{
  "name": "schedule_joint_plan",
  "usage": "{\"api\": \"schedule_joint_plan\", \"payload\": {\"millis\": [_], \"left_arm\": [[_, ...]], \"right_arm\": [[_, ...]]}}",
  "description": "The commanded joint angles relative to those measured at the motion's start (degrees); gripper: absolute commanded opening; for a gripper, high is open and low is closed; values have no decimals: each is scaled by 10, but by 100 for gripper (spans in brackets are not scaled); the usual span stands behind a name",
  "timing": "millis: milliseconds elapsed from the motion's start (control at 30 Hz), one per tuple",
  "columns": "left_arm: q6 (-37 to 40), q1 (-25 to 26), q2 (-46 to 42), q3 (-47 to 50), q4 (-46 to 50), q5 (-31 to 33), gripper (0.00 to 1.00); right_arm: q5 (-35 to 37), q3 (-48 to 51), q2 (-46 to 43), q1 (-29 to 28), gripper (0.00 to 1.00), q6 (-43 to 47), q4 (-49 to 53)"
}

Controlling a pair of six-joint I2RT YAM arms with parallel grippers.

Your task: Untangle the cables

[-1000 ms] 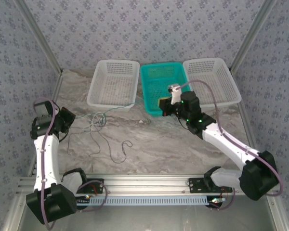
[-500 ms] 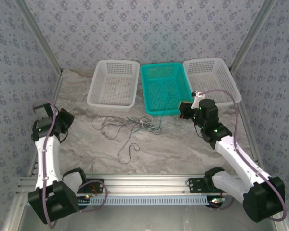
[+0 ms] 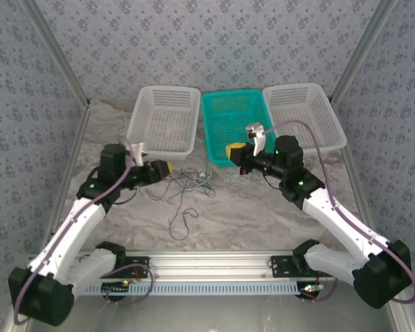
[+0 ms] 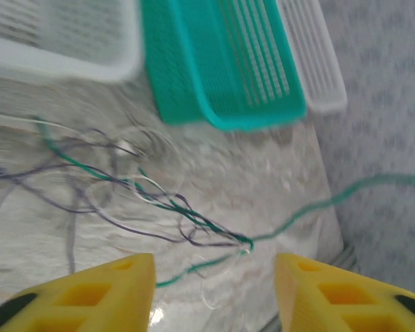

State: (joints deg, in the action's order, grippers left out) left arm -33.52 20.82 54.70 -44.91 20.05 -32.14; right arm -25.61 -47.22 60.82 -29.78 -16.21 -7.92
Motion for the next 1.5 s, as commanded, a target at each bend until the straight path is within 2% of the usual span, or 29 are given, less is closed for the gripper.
{"api": "schedule_joint_plan", "payload": {"millis": [0, 100, 200, 267, 400, 467, 567, 633, 667, 833, 1000, 1133, 1267, 1400, 1467], "left_arm": [[102, 81, 41, -33, -17, 15, 58], [120, 132, 83, -22, -86, 36, 70], [173, 152, 125, -16, -109, 58, 80], [194, 156, 151, -9, -118, 61, 81], [189, 156, 182, 34, -183, 24, 81], [180, 157, 194, 49, -197, 23, 73], [166, 157, 192, 70, -219, 33, 41], [156, 157, 177, 80, -228, 45, 8], [154, 157, 170, 83, -228, 50, 0], [133, 157, 117, 98, -203, 91, 0], [90, 156, 65, 101, -119, 173, 0], [56, 146, 3, 102, -42, 238, 0], [41, 99, -48, 128, 4, 281, 0], [35, 26, -83, 144, 16, 260, 0], [41, 9, -89, 136, 27, 263, 0]], "right_arm": [[-33, -27, 19, -2, 0, 5, -33], [-44, -42, 34, -6, 0, -1, -39], [-41, -49, 40, -13, 0, -3, -44], [-35, -50, 41, -15, 0, -6, -48], [-10, -57, 42, -12, 0, -8, -39], [10, -59, 43, -8, 0, -14, -33], [31, -60, 47, 6, 0, -32, -33], [36, -61, 51, 12, 0, -40, -31], [41, -61, 52, 15, 0, -43, -28], [132, -55, 42, 32, 0, -70, 12], [173, -26, 6, 102, 0, -142, 28], [233, -29, -27, 136, 0, -152, 91], [310, -16, -60, 169, 0, -181, 146], [326, 14, -91, 213, 0, -224, 165], [342, 26, -105, 222, 0, -235, 170]]}}
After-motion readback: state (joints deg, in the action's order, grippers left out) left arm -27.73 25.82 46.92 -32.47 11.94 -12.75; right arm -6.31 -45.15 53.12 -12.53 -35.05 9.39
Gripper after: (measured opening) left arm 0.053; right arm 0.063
